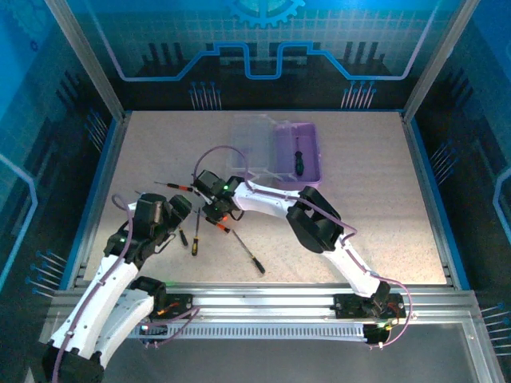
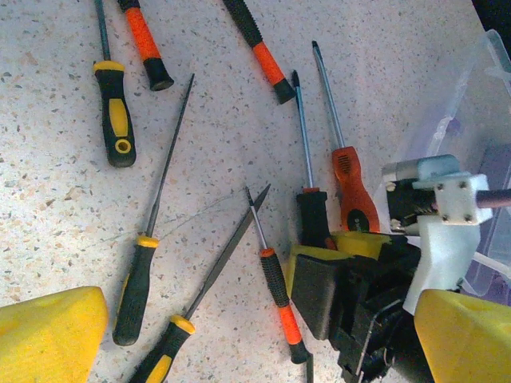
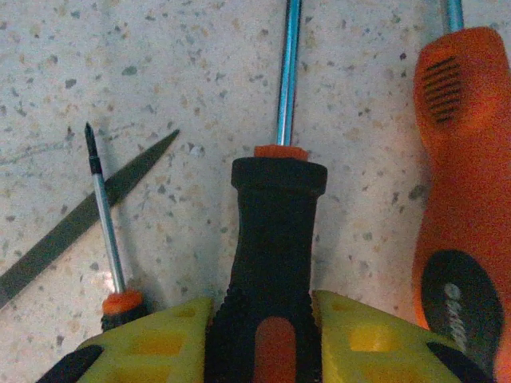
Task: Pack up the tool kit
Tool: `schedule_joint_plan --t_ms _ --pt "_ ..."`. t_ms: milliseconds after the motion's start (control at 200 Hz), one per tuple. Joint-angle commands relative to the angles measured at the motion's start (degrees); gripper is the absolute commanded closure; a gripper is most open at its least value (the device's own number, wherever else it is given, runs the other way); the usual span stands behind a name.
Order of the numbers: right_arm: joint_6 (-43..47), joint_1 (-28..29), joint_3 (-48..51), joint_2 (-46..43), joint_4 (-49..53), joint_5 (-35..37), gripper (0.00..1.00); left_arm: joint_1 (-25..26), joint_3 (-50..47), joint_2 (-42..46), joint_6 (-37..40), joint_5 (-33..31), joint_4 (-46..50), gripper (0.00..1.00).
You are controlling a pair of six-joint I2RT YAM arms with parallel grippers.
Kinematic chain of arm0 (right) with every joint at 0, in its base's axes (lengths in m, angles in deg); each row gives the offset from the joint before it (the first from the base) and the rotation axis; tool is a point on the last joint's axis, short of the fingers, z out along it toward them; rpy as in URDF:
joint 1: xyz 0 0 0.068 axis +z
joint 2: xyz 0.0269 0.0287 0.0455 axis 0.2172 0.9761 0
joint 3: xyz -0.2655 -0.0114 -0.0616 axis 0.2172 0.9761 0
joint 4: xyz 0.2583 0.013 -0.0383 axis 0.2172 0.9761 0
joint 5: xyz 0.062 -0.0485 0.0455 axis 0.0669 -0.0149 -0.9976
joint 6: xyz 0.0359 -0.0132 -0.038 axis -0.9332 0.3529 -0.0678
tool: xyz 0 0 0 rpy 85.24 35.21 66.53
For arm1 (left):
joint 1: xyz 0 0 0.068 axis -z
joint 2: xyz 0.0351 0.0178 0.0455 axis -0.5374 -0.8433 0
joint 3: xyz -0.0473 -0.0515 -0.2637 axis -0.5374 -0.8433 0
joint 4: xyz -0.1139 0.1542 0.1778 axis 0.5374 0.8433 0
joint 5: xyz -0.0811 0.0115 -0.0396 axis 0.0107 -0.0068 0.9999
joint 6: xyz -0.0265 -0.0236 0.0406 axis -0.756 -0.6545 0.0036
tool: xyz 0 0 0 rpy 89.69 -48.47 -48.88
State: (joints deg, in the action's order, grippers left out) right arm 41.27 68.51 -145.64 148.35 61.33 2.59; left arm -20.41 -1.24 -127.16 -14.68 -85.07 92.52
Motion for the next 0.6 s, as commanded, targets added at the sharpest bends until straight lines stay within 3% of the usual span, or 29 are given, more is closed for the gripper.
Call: schedule_joint_plan --t_ms 0,595 --pt "-1.5 0.6 1.0 -5.3 -1.1 -0.8 0.74 -0.7 1.1 -0.1 0.4 0.7 0.7 0.01" --pt "-2.9 0.5 8.3 -15.9 -2.2 1.0 0.74 -0.8 1.1 -2.0 -0.1 2.0 -2.3 0.01"
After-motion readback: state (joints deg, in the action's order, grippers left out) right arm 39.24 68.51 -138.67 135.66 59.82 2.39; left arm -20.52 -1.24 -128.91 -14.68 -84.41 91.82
